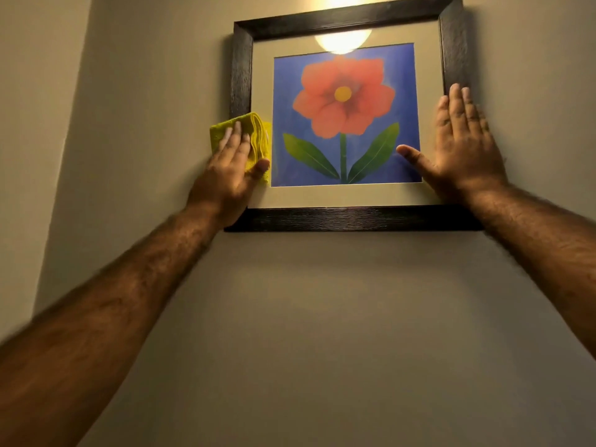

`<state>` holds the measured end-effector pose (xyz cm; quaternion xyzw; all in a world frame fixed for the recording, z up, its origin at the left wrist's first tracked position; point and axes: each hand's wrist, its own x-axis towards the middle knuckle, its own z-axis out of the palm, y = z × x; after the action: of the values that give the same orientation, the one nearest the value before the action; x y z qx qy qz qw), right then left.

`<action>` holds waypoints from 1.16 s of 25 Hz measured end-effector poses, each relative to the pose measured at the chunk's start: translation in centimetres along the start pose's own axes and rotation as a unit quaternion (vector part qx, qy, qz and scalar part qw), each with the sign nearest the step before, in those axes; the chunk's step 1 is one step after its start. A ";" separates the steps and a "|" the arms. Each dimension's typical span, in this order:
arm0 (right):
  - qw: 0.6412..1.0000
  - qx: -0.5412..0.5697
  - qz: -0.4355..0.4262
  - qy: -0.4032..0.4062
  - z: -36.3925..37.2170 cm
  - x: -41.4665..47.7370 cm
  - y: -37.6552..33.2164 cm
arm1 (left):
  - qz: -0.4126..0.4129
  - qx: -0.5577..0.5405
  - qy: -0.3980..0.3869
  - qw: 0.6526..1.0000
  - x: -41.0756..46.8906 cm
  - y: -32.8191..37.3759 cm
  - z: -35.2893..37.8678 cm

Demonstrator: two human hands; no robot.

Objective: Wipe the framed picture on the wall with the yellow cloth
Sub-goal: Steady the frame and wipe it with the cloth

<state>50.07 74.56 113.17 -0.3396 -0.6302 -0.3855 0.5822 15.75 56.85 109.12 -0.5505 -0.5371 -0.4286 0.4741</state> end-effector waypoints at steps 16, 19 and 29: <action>1.000 0.022 0.000 0.006 0.0 -1.0 0.1 | -0.291 -0.176 0.071 0.938 4.9 -2.5 -3.3; 0.999 0.028 0.010 -0.010 -0.3 -2.2 0.1 | -0.309 -0.201 0.093 0.925 4.6 -1.3 -3.6; 0.930 0.360 -0.077 -0.018 -6.2 -3.9 -19.6 | -0.334 -0.337 0.066 0.878 1.1 -1.5 -6.1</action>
<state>36.19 59.97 107.64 -0.0646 -0.7615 -0.1702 0.6221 14.54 51.02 111.37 -0.4355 -0.4799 -0.7516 0.1231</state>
